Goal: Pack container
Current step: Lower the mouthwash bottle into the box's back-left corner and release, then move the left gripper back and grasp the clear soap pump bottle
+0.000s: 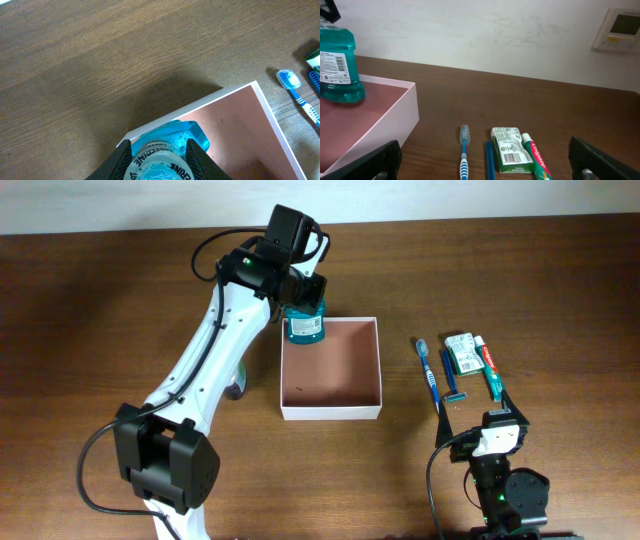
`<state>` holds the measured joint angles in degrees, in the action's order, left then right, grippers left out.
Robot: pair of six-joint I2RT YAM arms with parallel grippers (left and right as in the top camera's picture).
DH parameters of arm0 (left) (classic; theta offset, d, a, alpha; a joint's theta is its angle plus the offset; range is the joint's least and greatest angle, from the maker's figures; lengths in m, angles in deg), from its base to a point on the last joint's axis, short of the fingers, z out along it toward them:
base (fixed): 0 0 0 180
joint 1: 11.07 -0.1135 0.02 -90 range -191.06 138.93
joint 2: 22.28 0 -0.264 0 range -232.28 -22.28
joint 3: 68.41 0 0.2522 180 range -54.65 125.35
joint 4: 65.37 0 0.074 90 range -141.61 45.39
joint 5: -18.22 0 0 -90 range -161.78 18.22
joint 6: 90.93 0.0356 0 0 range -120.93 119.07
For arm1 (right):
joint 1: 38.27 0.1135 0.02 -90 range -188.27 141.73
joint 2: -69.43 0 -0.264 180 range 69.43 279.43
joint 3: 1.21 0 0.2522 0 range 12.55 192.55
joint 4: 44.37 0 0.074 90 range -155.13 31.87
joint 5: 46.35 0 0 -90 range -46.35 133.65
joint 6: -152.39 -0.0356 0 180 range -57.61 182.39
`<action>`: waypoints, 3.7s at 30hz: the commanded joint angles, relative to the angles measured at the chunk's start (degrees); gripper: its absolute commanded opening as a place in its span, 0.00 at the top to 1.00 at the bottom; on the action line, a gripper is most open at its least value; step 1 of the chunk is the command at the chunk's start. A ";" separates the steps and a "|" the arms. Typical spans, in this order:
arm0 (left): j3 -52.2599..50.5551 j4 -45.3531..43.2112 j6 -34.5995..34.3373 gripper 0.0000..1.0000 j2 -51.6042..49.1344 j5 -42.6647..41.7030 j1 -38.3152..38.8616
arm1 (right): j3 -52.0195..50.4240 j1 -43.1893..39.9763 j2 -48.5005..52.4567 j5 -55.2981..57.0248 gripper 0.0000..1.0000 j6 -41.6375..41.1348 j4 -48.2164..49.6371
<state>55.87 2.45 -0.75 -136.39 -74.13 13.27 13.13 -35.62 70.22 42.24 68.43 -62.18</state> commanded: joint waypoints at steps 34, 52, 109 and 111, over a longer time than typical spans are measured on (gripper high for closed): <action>-6.25 -4.92 -0.55 0.75 0.52 1.27 -0.17 | -0.26 -0.48 -0.59 -0.35 0.02 -0.04 -0.24; -10.27 -8.07 -0.33 0.75 0.52 1.31 -0.17 | -0.26 -0.48 -0.59 -0.35 0.02 -0.07 -0.24; -9.09 21.99 -16.06 0.41 19.23 8.28 -2.67 | -0.26 -0.48 -0.59 -0.35 0.02 -0.04 -0.22; -9.09 23.12 -16.04 0.41 19.26 8.57 -3.93 | -0.26 -0.48 -0.59 -0.35 0.02 -0.04 -0.24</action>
<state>46.38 24.84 -15.48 -117.63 -67.00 10.91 13.13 -35.62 70.22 42.24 68.43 -62.18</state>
